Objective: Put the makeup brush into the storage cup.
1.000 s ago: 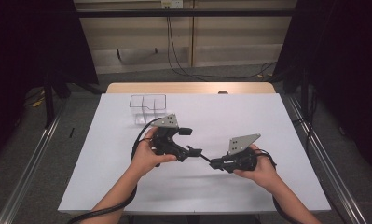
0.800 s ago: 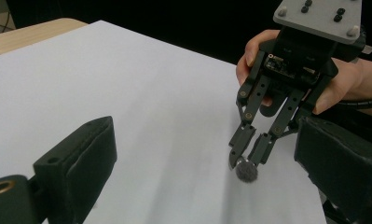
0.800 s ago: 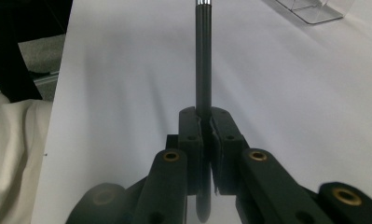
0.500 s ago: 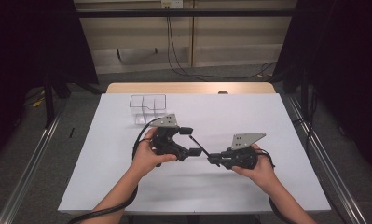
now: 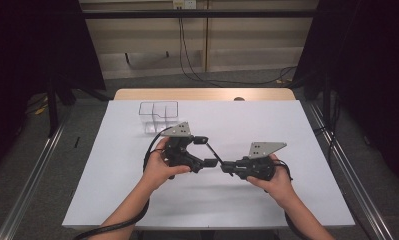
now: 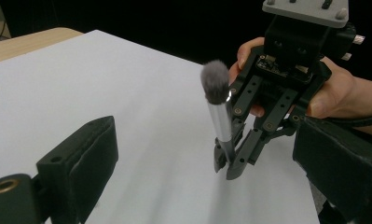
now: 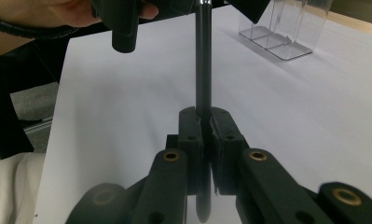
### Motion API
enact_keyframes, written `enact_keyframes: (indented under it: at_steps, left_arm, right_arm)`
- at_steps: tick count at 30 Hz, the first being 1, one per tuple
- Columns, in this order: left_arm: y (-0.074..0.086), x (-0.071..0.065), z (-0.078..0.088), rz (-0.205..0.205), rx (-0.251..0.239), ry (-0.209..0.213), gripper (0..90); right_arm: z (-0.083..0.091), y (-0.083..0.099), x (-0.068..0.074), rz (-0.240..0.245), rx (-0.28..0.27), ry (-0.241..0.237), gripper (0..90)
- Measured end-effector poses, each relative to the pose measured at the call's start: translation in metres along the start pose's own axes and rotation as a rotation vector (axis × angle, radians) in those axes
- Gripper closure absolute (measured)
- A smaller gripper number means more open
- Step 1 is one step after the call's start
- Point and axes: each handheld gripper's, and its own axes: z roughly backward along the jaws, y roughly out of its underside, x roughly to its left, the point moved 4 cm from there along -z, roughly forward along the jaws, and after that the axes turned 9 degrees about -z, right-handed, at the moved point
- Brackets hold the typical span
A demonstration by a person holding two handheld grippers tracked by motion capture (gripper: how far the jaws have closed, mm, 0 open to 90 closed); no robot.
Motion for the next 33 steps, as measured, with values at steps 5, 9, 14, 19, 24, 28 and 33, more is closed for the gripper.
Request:
enact_keyframes:
  at_steps: [5,9,14,19,24,28,33]
  left_arm:
    - [-0.001,0.001,0.001,0.001,-0.012,-0.011,8.1]
    - [-0.002,0.001,0.002,0.001,-0.037,-0.009,12.8]
    - [-0.004,0.002,0.004,0.009,-0.073,-0.019,23.5]
    - [-0.003,0.003,0.005,0.021,-0.109,-0.021,38.2]
    - [-0.004,0.002,0.004,0.015,-0.126,-0.031,45.9]
    - [-0.004,0.001,0.002,0.031,-0.136,-0.041,57.0]
    - [-0.003,0.0,0.001,0.057,-0.158,-0.034,70.5]
  right_arm:
    - [-0.001,-0.002,0.001,-0.017,-0.019,0.007,84.5]
    - [-0.001,-0.005,0.002,-0.025,-0.053,0.014,84.5]
    - [0.0,-0.01,0.003,-0.044,-0.094,0.015,84.5]
    - [0.001,-0.012,0.003,-0.052,-0.117,0.023,84.5]
    - [0.0,-0.012,0.002,-0.054,-0.117,0.033,84.5]
    - [-0.001,-0.011,0.002,-0.053,-0.113,0.037,84.4]
    - [-0.003,-0.012,0.004,-0.049,-0.111,0.038,84.4]
